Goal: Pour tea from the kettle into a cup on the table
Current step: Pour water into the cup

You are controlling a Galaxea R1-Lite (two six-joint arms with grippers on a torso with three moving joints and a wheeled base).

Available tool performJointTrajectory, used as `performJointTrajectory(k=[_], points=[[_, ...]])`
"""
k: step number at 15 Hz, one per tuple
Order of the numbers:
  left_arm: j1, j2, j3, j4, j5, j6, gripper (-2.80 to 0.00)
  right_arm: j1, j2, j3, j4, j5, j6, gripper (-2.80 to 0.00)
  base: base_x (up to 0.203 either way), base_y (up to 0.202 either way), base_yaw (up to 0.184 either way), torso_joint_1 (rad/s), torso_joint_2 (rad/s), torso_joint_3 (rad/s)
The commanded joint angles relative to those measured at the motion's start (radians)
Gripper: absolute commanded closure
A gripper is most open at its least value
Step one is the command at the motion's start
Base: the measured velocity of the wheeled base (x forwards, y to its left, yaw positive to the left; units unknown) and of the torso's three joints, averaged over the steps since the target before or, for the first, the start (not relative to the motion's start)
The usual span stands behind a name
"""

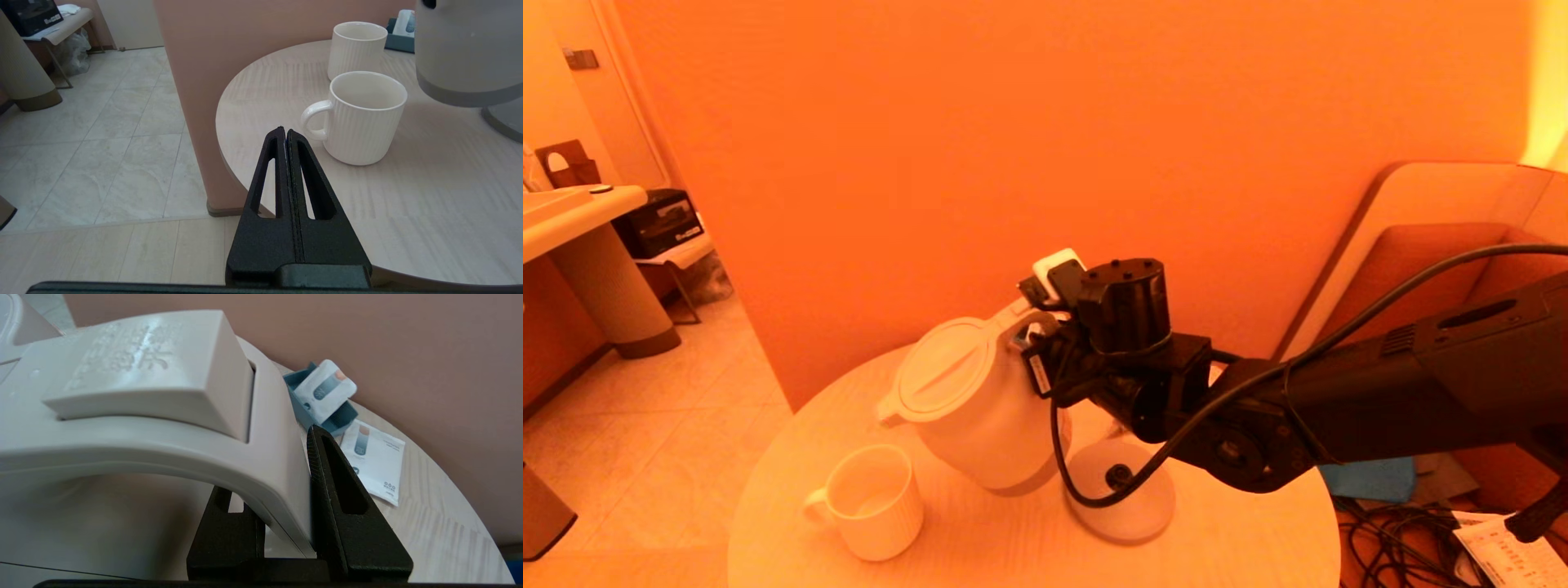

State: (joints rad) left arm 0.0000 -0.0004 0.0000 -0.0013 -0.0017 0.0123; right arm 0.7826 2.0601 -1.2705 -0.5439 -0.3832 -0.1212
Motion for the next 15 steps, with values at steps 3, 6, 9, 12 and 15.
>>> performJointTrajectory(k=[3, 6, 9, 12, 15], points=[[0.000, 0.000, 0.000, 0.000, 0.000, 0.000, 0.00, 0.011, 0.022, -0.015, -0.001, -0.003, -0.007, 0.00, 0.000, 0.000, 0.000, 0.000, 0.00, 0.000], [0.000, 0.000, 0.000, 0.000, 0.000, 0.000, 0.00, 0.015, 0.045, -0.020, -0.004, -0.002, -0.044, 0.00, 0.000, 0.000, 0.000, 0.000, 0.00, 0.000], [0.000, 0.000, 0.000, 0.000, 0.000, 0.000, 0.00, 0.017, 0.056, -0.026, -0.004, -0.002, -0.070, 0.00, 0.000, 0.000, 0.000, 0.000, 0.00, 0.000], [0.000, 0.000, 0.000, 0.000, 0.000, 0.000, 0.00, 0.017, 0.074, -0.055, -0.001, -0.002, -0.079, 0.00, 0.000, 0.000, 0.000, 0.000, 0.00, 0.000], [0.000, 0.000, 0.000, 0.000, 0.000, 0.000, 0.00, 0.022, 0.088, -0.081, -0.001, -0.004, -0.111, 0.00, 0.000, 0.000, 0.000, 0.000, 0.00, 0.000]])
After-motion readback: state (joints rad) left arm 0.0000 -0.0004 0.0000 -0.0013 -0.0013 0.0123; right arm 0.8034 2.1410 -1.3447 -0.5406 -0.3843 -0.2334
